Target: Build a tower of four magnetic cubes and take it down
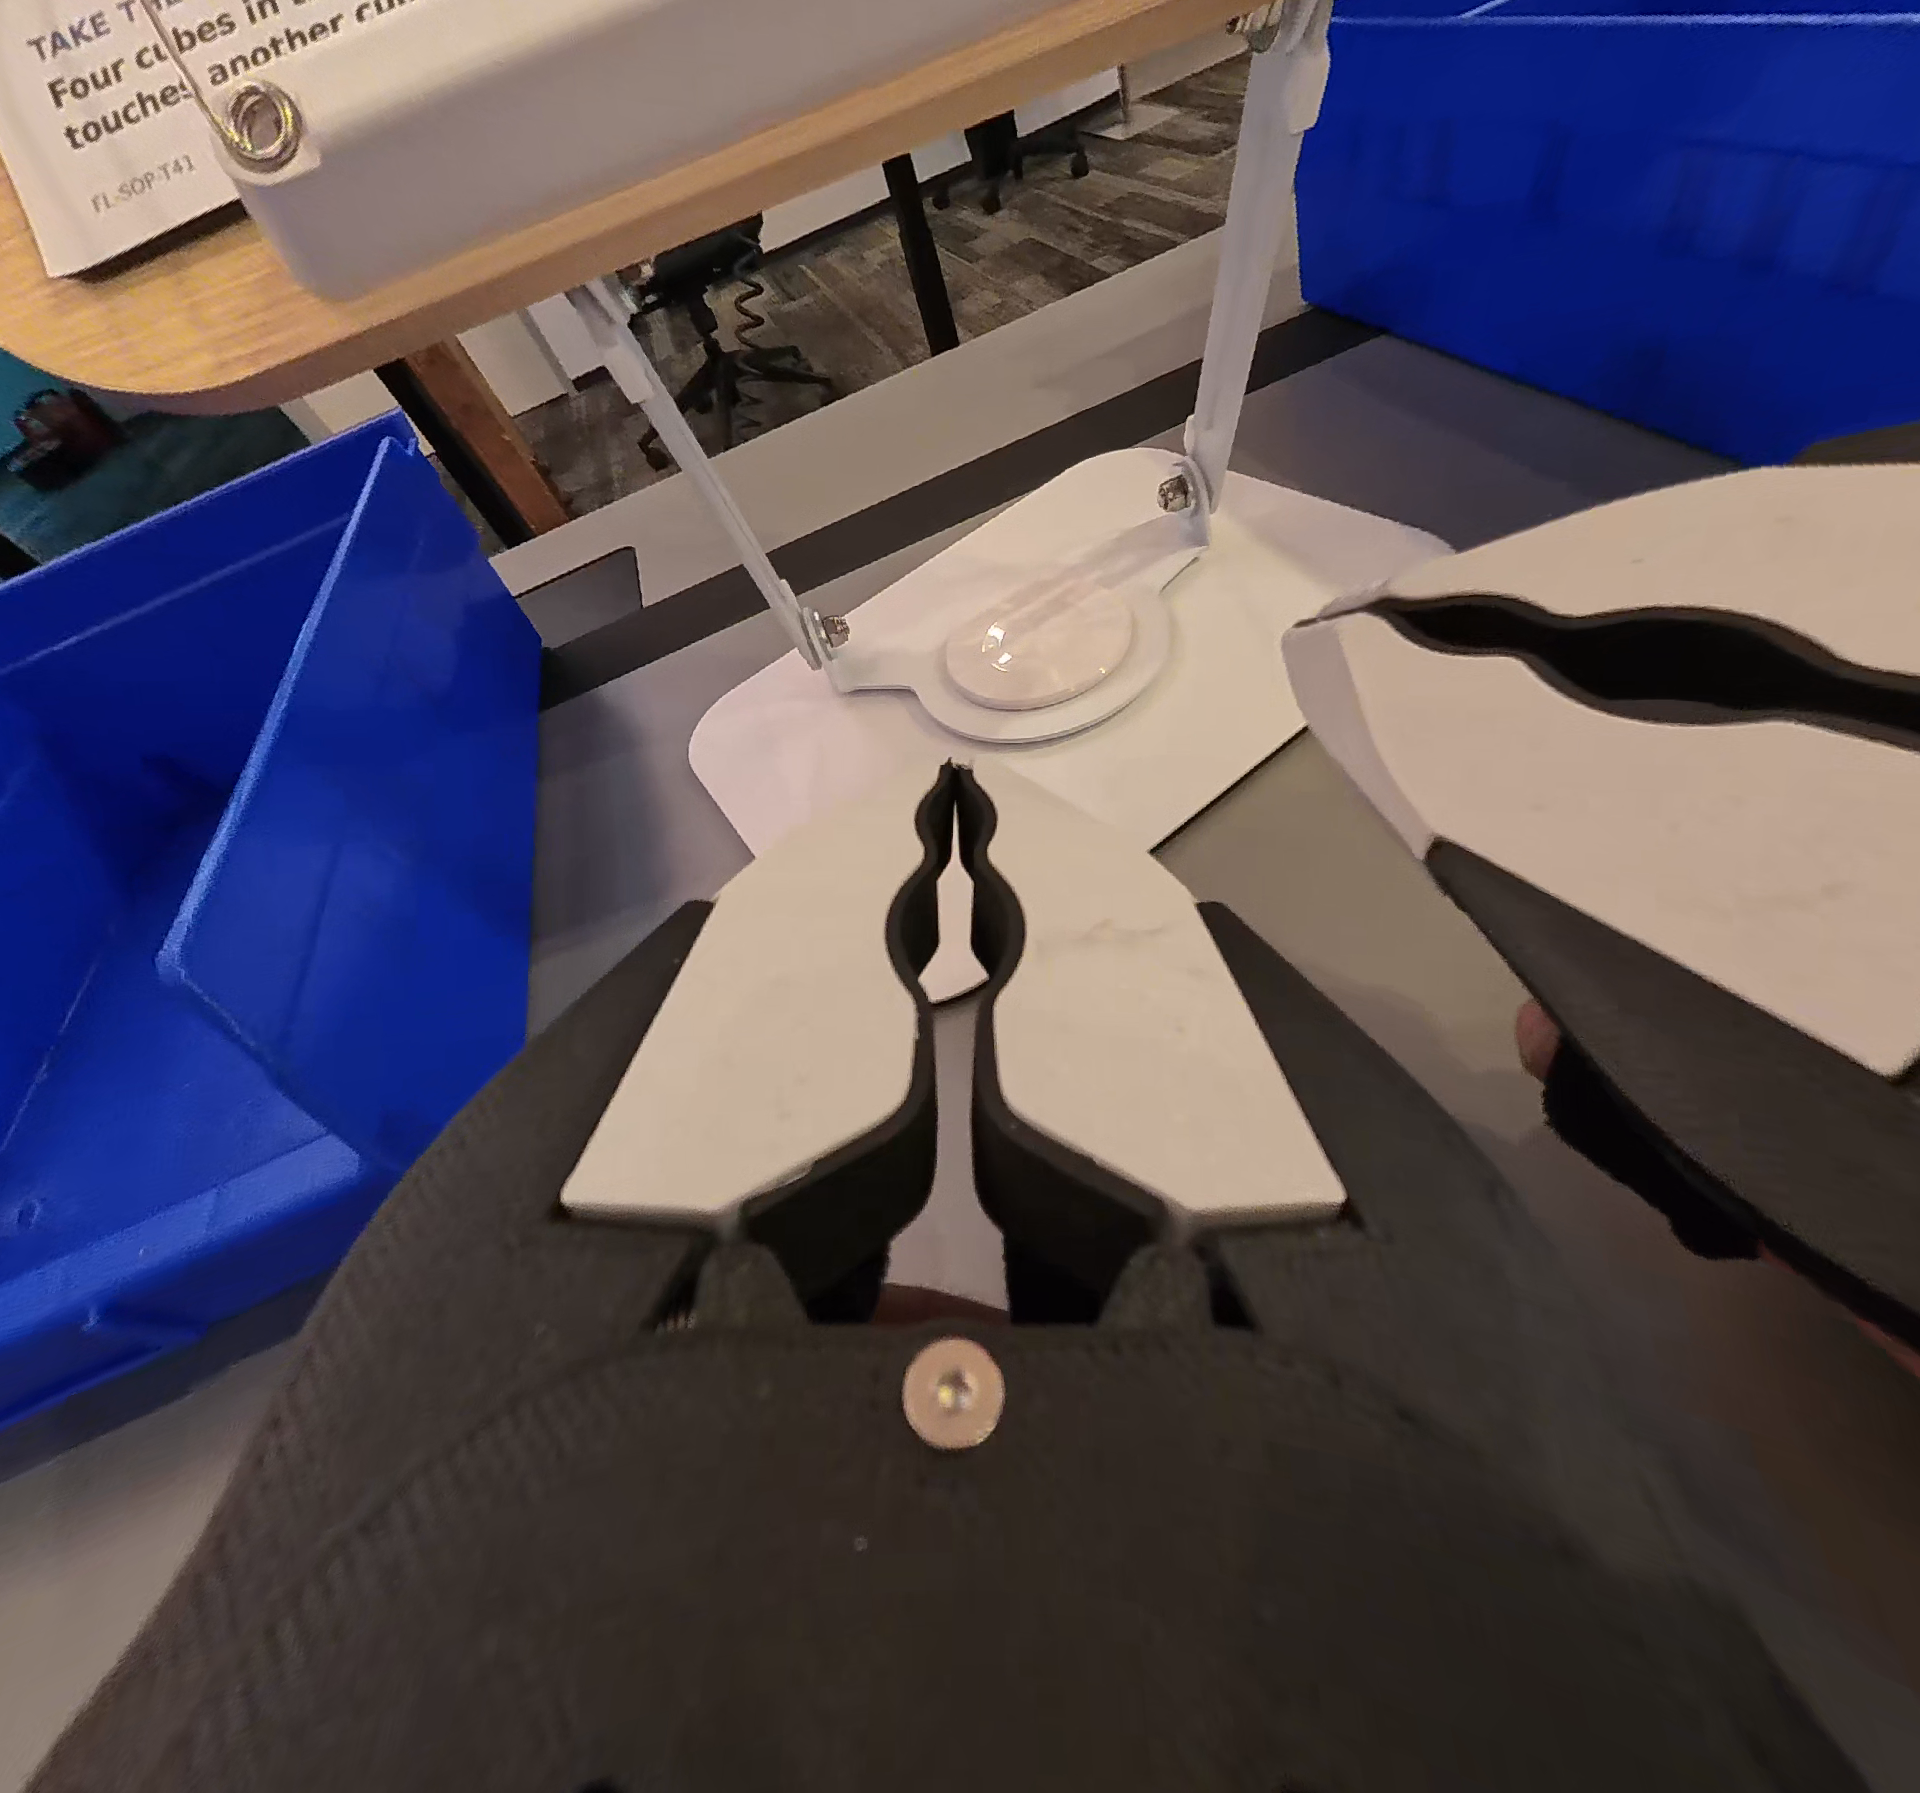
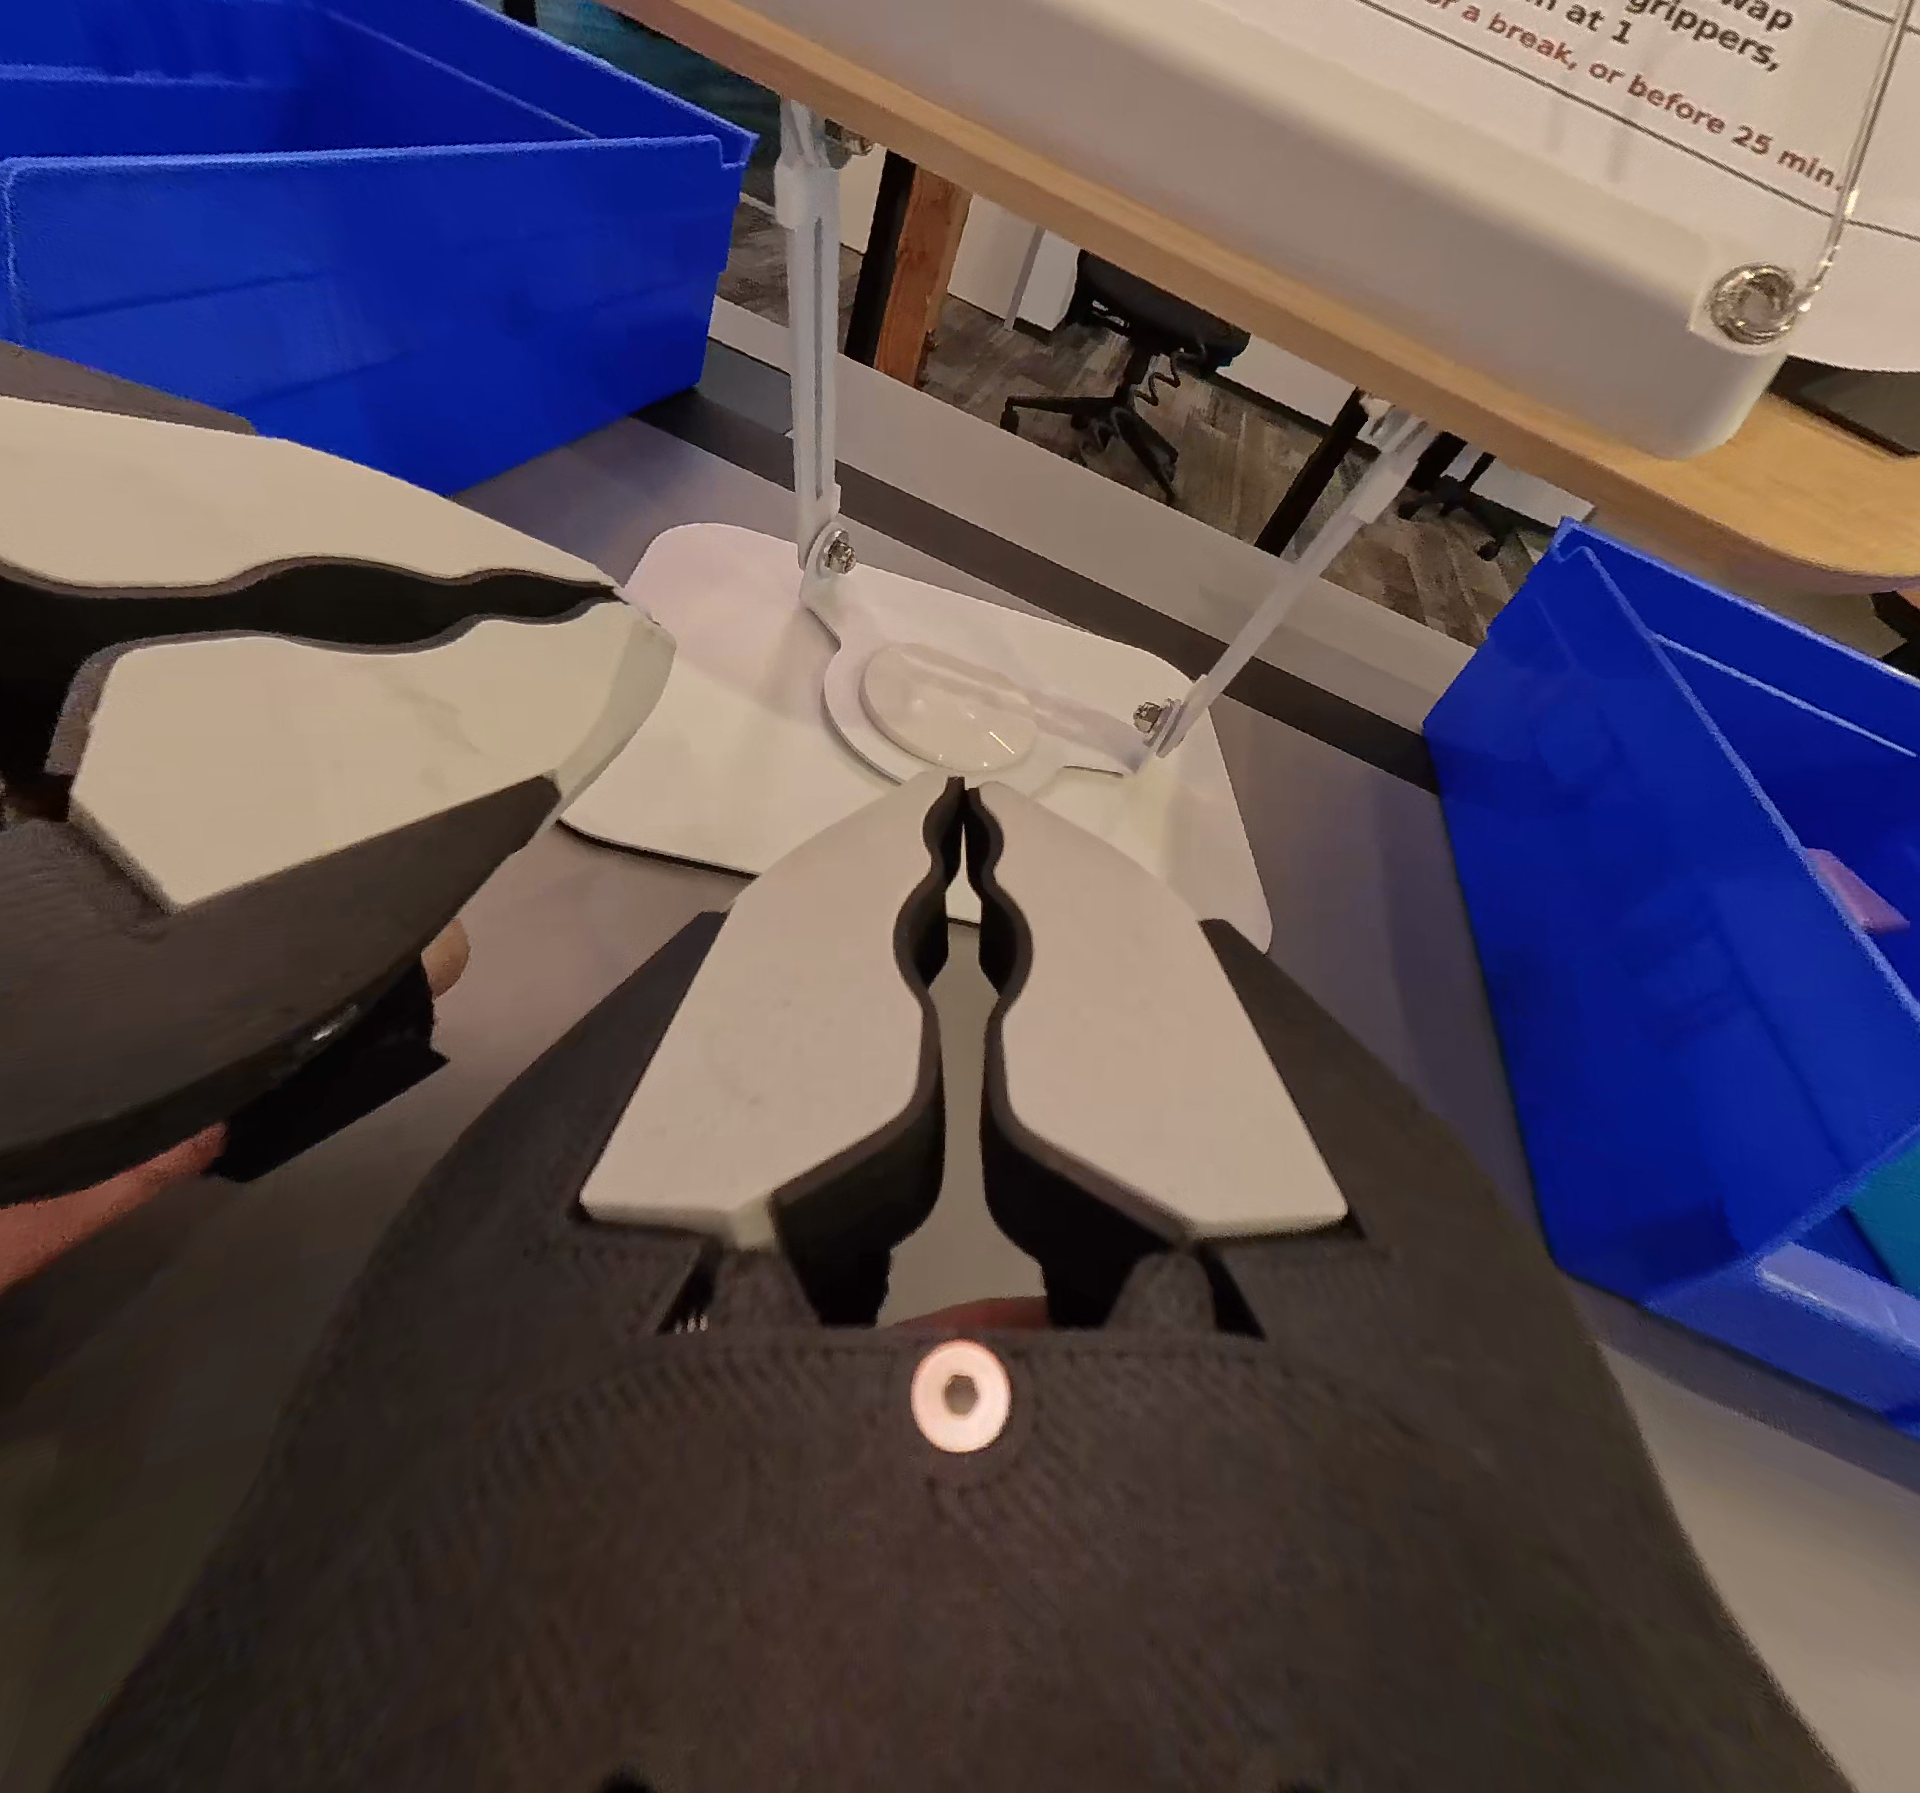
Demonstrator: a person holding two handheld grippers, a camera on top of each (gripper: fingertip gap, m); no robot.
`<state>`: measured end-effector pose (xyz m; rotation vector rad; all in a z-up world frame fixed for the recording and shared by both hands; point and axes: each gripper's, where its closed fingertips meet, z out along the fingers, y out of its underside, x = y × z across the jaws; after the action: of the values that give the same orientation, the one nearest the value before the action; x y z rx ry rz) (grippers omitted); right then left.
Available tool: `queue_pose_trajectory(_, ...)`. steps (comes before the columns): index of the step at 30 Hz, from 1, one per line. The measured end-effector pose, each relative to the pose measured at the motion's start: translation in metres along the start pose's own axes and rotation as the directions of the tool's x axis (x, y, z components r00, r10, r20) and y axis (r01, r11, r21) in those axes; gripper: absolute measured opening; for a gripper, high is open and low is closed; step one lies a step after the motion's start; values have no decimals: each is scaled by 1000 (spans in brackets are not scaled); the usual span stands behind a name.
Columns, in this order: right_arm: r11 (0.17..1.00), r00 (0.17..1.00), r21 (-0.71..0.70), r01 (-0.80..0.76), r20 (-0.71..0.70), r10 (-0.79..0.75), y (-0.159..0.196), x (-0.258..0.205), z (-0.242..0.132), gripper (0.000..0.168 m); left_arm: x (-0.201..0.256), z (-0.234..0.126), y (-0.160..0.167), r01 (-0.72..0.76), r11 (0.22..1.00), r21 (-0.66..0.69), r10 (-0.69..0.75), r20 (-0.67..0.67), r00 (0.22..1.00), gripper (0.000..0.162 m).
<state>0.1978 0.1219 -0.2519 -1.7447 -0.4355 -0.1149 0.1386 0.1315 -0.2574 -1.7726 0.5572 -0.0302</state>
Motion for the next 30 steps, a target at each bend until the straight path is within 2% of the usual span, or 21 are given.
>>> queue_pose_trajectory(30, 1000, 999, 7, 25, 48, -25, -2, -1, 0, 0, -3, 2, 2, -2, 1000, -8, 2, -14, 1000, 0)
